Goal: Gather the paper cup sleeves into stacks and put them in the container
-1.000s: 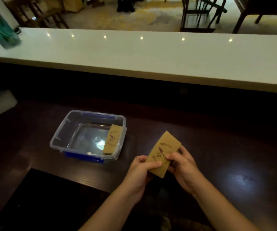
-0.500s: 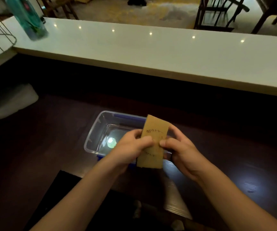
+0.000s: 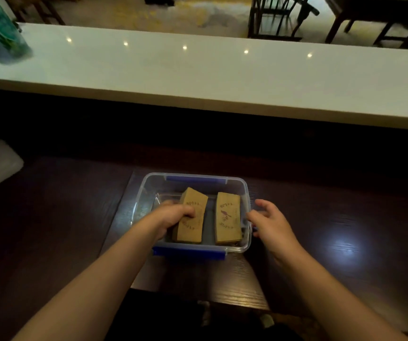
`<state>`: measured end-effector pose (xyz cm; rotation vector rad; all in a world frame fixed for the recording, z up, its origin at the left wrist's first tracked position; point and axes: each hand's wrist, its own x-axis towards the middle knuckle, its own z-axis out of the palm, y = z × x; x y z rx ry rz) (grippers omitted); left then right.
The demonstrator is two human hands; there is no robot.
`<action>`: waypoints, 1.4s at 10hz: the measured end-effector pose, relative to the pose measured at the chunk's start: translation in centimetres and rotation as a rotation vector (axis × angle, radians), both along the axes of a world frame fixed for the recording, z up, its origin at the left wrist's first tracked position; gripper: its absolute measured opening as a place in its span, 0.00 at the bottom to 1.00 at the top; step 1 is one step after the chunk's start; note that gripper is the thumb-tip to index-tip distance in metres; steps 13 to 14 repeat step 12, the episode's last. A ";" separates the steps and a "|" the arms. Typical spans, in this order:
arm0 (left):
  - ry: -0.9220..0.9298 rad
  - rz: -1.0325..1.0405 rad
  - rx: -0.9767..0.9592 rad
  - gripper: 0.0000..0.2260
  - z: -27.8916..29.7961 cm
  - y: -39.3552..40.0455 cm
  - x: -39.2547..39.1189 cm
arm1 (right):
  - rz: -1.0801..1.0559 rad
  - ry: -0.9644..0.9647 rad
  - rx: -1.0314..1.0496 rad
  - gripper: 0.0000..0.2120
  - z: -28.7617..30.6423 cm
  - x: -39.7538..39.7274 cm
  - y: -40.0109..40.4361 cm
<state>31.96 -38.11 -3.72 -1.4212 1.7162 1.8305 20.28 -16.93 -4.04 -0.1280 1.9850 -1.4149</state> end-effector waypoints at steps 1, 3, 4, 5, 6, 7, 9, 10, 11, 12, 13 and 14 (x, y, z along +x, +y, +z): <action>0.021 0.022 0.057 0.23 -0.8 -0.1 -0.3 | -0.002 0.020 0.021 0.27 -0.6 0.6 -0.1; 0.057 0.059 0.128 0.14 -1.3 -0.1 -0.9 | -0.015 0.027 0.026 0.24 -1.0 1.6 -0.3; 0.065 0.054 0.090 0.15 -1.3 0.2 -1.5 | -0.028 0.031 0.039 0.23 -1.0 1.6 -0.2; 0.053 0.032 0.022 0.19 -1.7 0.9 -2.1 | -0.047 0.036 0.049 0.23 -0.9 1.7 -0.3; 0.045 0.039 0.000 0.21 -1.9 1.6 -2.4 | -0.056 0.034 0.052 0.22 -1.0 1.8 -0.4; 0.053 0.026 -0.012 0.19 -2.1 1.8 -2.4 | -0.053 0.025 0.060 0.23 -0.8 1.8 -0.5; 0.094 0.007 -0.037 0.14 -1.4 2.2 -1.9 | -0.007 0.035 0.068 0.22 -0.2 1.6 -0.4; 0.075 0.004 -0.034 0.11 -0.6 2.4 -1.4 | 0.072 0.024 0.060 0.23 0.7 1.2 0.1; 0.075 -0.003 -0.115 0.12 0.1 3.4 -1.1 | 0.125 0.164 0.146 0.30 1.7 0.7 1.1; 0.081 0.019 -0.532 0.22 0.8 4.6 -1.1 | 0.202 0.417 0.282 0.33 3.8 0.1 2.7; 0.081 0.019 -0.532 0.22 0.8 4.6 -1.1 | 0.202 0.417 0.282 0.33 3.8 0.1 2.7; 0.081 0.019 -0.532 0.22 0.8 4.6 -1.1 | 0.202 0.417 0.282 0.33 3.8 0.1 2.7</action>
